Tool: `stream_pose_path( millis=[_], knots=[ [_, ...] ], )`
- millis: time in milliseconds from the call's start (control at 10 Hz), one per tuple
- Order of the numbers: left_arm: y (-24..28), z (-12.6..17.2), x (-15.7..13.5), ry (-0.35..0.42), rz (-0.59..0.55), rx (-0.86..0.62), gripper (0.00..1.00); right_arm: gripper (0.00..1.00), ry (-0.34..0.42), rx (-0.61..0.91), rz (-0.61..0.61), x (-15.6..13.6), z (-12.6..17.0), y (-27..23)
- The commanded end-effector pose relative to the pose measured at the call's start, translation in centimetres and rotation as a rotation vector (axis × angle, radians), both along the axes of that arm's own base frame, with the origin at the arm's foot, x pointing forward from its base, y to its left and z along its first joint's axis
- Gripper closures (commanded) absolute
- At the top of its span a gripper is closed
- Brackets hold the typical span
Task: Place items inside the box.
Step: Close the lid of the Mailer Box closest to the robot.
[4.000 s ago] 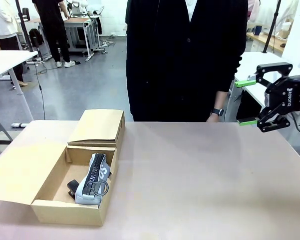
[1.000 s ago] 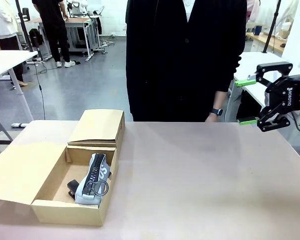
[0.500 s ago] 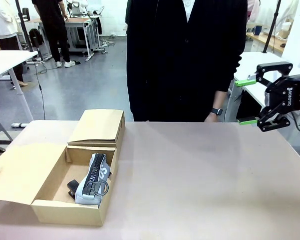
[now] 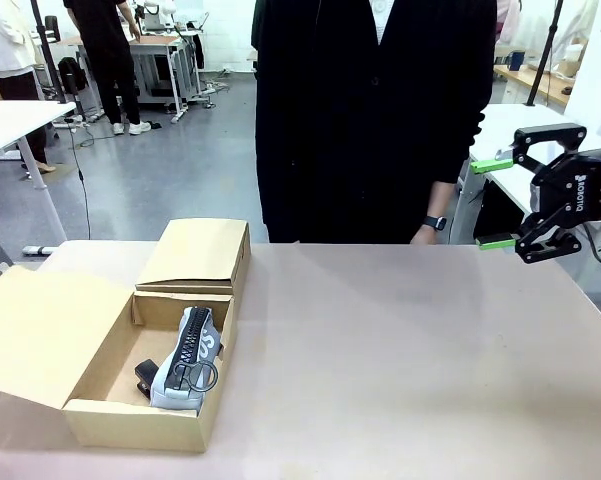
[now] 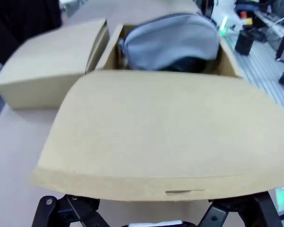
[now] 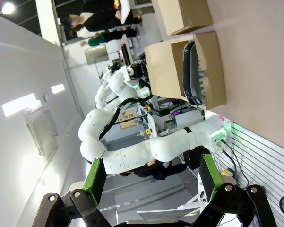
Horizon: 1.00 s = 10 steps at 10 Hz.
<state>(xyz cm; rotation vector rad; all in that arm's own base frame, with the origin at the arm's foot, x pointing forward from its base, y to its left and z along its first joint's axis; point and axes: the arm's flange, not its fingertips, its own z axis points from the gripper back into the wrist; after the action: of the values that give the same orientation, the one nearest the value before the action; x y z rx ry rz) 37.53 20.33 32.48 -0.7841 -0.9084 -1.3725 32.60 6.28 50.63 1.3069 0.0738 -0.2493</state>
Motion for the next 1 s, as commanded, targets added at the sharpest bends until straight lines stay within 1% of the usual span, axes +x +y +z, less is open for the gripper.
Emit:
stream_pose_path(
  millis=[0,300,500,600,700,900],
  knots=[
    [-0.6,1.4,-0.9,-0.059,-0.019,-0.092,0.0,0.0,-0.017,0.011,-0.012,0.2,0.2,0.1],
    [-3.2,4.1,-2.3,-0.098,-0.056,-0.156,0.0,0.0,-0.017,0.011,-0.012,0.2,0.2,0.1],
    [-5.7,6.1,-3.6,-0.109,-0.085,-0.201,0.0,0.0,-0.017,0.011,-0.012,0.2,0.2,0.1],
    [-7.5,7.0,-4.3,-0.114,-0.128,-0.213,0.0,0.0,-0.017,0.011,-0.012,0.2,0.2,0.1],
    [-9.7,7.4,-4.8,-0.107,-0.189,-0.219,0.0,0.0,-0.017,0.011,-0.012,0.2,0.2,0.1],
    [-14.8,7.8,-5.3,-0.125,-0.281,-0.235,0.0,0.0,-0.017,0.011,-0.012,0.2,0.2,0.1]
  ],
)
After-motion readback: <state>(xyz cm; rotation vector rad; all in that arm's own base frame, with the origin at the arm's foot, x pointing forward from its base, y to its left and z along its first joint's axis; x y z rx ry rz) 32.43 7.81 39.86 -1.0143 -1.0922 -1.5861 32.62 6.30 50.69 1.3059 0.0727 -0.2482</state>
